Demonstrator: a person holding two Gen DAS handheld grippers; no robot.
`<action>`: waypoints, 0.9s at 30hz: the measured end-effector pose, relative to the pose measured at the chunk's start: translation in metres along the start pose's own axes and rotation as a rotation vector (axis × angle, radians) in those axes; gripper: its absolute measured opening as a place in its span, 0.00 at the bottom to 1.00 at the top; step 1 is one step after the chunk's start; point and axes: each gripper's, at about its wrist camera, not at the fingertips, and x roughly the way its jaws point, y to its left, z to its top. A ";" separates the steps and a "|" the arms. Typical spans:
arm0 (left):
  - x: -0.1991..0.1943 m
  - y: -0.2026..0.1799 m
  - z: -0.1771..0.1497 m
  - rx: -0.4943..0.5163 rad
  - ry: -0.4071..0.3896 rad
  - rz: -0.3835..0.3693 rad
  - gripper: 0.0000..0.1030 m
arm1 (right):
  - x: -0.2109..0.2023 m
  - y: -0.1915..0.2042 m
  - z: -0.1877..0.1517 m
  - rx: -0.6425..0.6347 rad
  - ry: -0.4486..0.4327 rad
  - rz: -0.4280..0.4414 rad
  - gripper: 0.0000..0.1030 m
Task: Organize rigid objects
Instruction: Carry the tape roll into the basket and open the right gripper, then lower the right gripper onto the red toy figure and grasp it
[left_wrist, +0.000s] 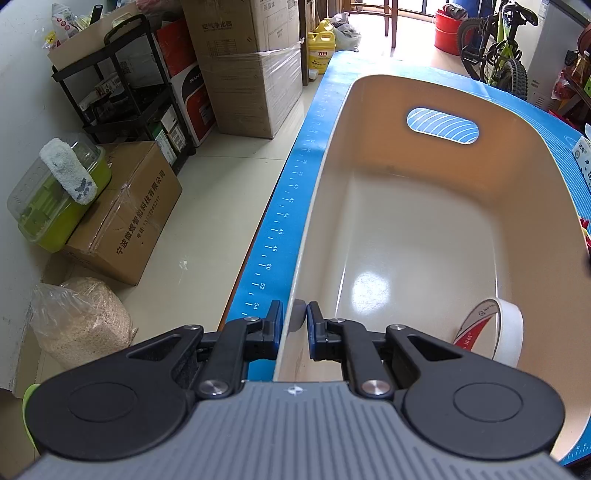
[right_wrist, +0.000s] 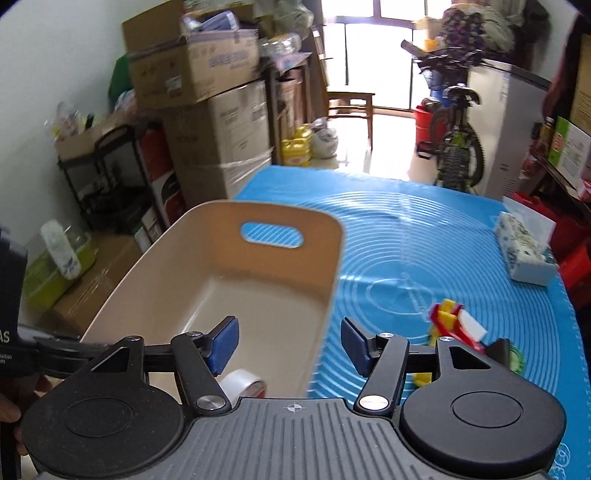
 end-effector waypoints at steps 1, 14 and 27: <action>0.000 0.000 0.000 0.000 0.000 0.000 0.15 | -0.003 -0.008 -0.001 0.012 -0.005 -0.014 0.68; 0.000 0.000 0.000 -0.002 0.001 -0.001 0.15 | 0.014 -0.111 -0.027 0.011 0.066 -0.242 0.70; 0.000 0.000 0.000 -0.001 0.001 0.000 0.15 | 0.061 -0.139 -0.029 -0.105 0.185 -0.264 0.69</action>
